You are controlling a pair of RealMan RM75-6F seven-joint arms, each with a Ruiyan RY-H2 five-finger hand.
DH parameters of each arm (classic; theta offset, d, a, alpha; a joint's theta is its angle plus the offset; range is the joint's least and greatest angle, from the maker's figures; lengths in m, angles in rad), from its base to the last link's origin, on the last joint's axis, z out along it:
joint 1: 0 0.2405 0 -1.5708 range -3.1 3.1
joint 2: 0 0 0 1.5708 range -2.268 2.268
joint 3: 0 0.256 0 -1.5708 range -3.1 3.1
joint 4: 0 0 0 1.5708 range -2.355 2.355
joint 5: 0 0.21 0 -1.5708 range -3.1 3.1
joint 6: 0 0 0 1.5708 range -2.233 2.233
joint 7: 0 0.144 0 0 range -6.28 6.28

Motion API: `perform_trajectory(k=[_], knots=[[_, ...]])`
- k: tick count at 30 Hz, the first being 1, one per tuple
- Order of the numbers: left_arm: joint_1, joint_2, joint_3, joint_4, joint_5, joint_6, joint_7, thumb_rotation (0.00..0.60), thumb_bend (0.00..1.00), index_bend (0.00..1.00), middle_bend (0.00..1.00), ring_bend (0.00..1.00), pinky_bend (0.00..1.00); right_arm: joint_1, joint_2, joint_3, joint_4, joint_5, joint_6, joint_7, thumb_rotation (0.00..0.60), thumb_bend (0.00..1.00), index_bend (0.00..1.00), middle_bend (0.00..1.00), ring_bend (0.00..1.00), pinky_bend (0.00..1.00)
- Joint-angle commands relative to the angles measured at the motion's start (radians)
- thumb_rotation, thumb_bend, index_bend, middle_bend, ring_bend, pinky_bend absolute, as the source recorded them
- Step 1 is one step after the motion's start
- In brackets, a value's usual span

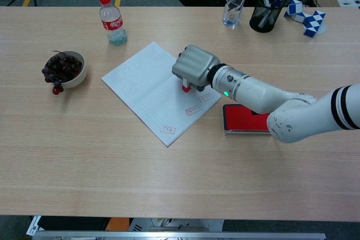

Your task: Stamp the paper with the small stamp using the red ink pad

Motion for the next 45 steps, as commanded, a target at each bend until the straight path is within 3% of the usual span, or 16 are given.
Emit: perform_trajectory(k=[1, 12, 25, 34, 45], knots=[[0.000, 0.000, 0.000, 0.001, -0.001, 0.000, -0.001, 0.600, 0.22, 0.14, 0.11, 0.15, 0.14, -0.001, 0.001, 0.000, 0.002, 0.003, 0.000, -0.001, 0.600, 0.36, 0.70, 0.46, 0.32, 0.34], [-0.001, 0.003, -0.001, -0.005, 0.004, 0.001, 0.000, 0.600, 0.22, 0.13, 0.11, 0.15, 0.14, -0.014, 0.069, 0.021, -0.092, -0.011, 0.050, 0.042, 0.600, 0.36, 0.70, 0.46, 0.32, 0.34], [-0.003, 0.002, 0.004, -0.021, 0.021, 0.005, 0.018, 0.600, 0.22, 0.13, 0.11, 0.15, 0.14, -0.092, 0.297, -0.019, -0.295, -0.023, 0.122, 0.031, 0.600, 0.36, 0.70, 0.46, 0.33, 0.34], [-0.004, 0.001, 0.010, -0.028, 0.030, 0.002, 0.030, 0.600, 0.22, 0.13, 0.11, 0.15, 0.14, -0.136, 0.319, -0.064, -0.254, -0.012, 0.110, 0.052, 0.600, 0.35, 0.70, 0.46, 0.32, 0.33], [-0.005, -0.001, 0.013, -0.028, 0.032, 0.000, 0.031, 0.600, 0.22, 0.13, 0.11, 0.15, 0.14, -0.159, 0.273, -0.074, -0.155, 0.003, 0.087, 0.089, 0.600, 0.34, 0.70, 0.46, 0.33, 0.31]])
